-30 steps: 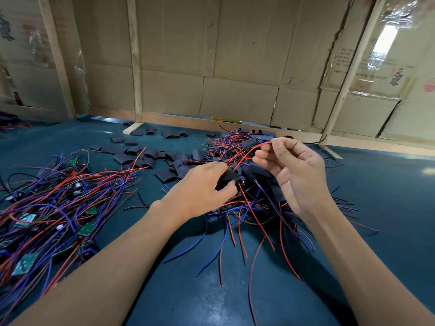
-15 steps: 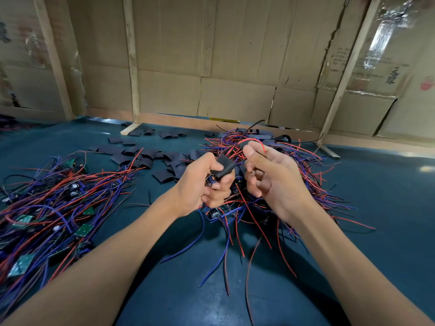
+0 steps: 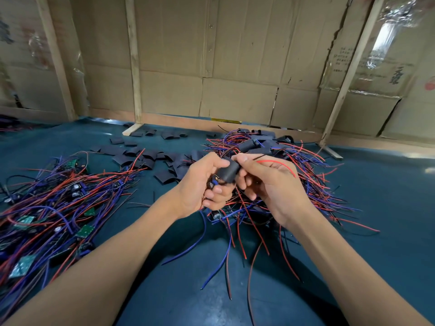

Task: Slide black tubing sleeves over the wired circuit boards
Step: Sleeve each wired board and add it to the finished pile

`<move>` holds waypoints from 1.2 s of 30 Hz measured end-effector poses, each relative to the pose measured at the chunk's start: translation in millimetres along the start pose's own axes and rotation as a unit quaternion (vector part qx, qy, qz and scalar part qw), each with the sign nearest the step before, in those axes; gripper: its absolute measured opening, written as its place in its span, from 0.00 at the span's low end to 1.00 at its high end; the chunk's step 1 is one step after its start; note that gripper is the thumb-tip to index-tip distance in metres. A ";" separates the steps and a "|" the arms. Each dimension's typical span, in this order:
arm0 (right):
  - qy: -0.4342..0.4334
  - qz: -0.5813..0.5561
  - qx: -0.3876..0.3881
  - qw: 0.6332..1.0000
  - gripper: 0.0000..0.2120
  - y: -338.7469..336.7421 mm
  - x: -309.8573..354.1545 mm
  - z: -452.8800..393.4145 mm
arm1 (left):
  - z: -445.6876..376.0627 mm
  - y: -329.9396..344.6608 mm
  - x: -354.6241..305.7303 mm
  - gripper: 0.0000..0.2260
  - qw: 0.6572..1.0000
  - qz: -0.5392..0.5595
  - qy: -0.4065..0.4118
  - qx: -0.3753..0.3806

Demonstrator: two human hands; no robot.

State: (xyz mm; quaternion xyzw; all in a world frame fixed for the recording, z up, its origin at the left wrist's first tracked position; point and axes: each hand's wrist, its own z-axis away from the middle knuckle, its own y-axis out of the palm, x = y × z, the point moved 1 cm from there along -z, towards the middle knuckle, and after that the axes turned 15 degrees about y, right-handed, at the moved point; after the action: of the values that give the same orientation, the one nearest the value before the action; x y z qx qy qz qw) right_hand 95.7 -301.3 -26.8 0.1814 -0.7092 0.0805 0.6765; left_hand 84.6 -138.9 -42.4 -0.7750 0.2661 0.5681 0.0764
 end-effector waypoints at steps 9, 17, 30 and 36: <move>0.011 -0.123 -0.055 0.991 0.08 -10.9 2.0 -5.4 | -3.8 -12.2 10.3 0.10 0.973 -0.108 0.168 -0.117; 0.011 -0.110 -0.039 0.993 0.16 -11.3 1.2 -6.9 | -3.0 -14.7 7.7 0.08 0.949 -0.162 0.226 -0.151; -0.004 -0.116 -0.052 0.992 0.05 -10.3 0.1 -4.5 | -1.8 -12.1 5.8 0.07 0.944 -0.187 0.212 -0.173; -0.021 -0.130 -0.036 0.991 0.03 -10.6 0.2 -4.9 | -1.3 -12.6 4.8 0.02 0.937 -0.171 0.241 -0.184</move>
State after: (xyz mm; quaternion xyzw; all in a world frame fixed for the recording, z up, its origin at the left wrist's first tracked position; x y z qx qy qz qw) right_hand 104.2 -309.3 -27.6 0.2492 -0.6960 -0.0377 0.6724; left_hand 93.0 -130.3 -48.7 -0.9230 0.0308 0.3817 -0.0379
